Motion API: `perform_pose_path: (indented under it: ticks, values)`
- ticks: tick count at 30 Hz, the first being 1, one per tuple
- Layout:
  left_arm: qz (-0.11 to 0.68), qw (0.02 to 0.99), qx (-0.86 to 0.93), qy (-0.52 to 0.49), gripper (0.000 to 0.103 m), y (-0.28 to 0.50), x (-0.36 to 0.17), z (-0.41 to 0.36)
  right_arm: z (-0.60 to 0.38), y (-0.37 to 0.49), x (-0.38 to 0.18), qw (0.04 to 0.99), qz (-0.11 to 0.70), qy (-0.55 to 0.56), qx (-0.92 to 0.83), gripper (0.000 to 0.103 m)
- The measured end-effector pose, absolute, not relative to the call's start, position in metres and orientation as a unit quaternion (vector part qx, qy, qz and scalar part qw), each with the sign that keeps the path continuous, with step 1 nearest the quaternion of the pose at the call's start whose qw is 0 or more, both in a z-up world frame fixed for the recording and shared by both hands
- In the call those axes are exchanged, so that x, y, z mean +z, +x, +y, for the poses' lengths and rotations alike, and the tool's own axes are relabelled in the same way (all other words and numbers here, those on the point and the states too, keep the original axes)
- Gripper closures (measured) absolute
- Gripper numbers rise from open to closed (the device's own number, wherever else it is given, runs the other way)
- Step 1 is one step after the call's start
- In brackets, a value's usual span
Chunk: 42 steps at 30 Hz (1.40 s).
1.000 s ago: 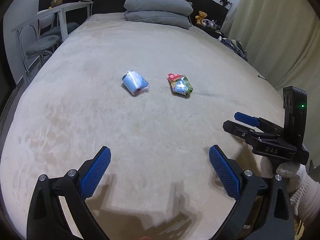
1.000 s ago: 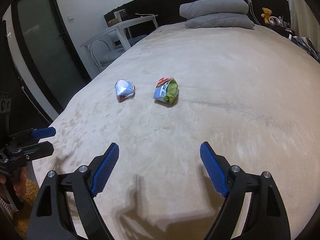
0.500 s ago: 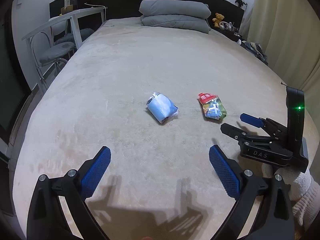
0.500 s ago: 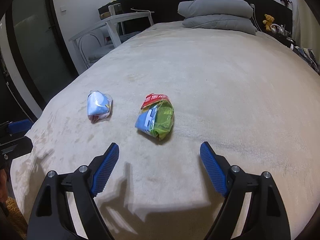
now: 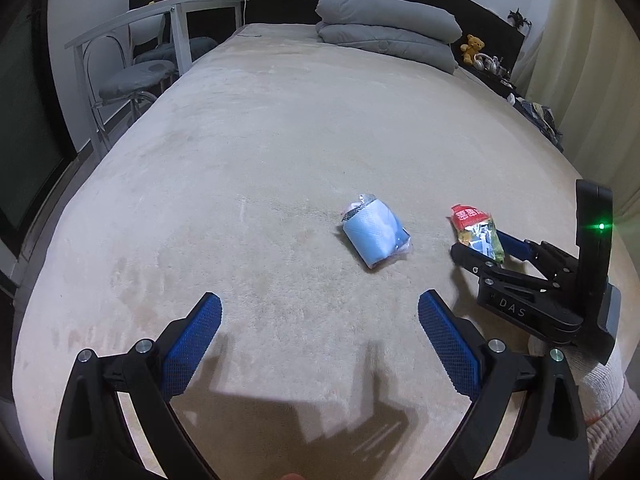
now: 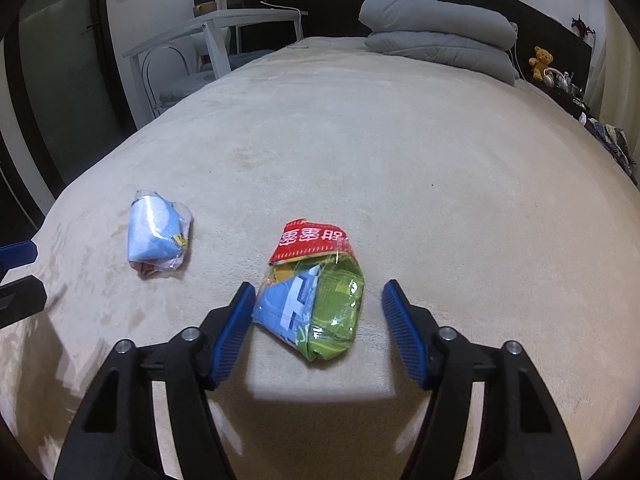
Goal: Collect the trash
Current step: 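Grasp the blue cup with the left tool while the right tool grasps the red-green snack wrapper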
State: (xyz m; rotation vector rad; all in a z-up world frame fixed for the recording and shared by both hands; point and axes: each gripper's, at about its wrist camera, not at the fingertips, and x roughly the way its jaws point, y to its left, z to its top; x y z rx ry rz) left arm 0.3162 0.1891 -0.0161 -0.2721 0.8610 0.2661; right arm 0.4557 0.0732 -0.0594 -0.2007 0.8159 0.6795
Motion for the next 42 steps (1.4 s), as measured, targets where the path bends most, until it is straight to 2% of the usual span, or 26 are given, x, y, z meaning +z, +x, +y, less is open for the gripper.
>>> perform_pose_path:
  ticks: [2,20,25,30,33,34,35,42]
  values:
    - [0.414,0.892,0.129,-0.130,0.006,0.320,-0.017,0.190,0.073,0.457,-0.059,0.858,0.387,-0.096,0.324,0.051]
    - [0.421,0.893,0.100,-0.119,0.007,0.363,-0.046,0.177,0.023,0.421,-0.033,0.852,0.376,-0.074,0.357,0.052]
    - [0.402,0.906,0.101,-0.088,0.008,0.381,-0.041,0.168,0.010,0.416,-0.026,0.852,0.373,-0.068,0.360,0.052]
    - [0.416,0.900,0.114,-0.064,0.009,0.398,-0.057,0.168,0.000,0.415,-0.026,0.853,0.374,-0.070,0.356,0.052]
    - [0.417,0.900,0.115,-0.055,0.027,0.397,-0.059,0.170,-0.004,0.416,-0.027,0.853,0.376,-0.074,0.354,0.052]
    - [0.417,0.901,0.109,-0.049,0.045,0.397,-0.058,0.168,-0.004,0.416,-0.027,0.853,0.376,-0.077,0.353,0.052]
    - [0.419,0.901,0.107,-0.036,0.048,0.398,-0.057,0.167,-0.005,0.416,-0.029,0.853,0.376,-0.080,0.353,0.052]
    - [0.406,0.908,0.097,-0.028,0.049,0.391,-0.050,0.165,-0.012,0.411,-0.028,0.852,0.375,-0.085,0.357,0.053]
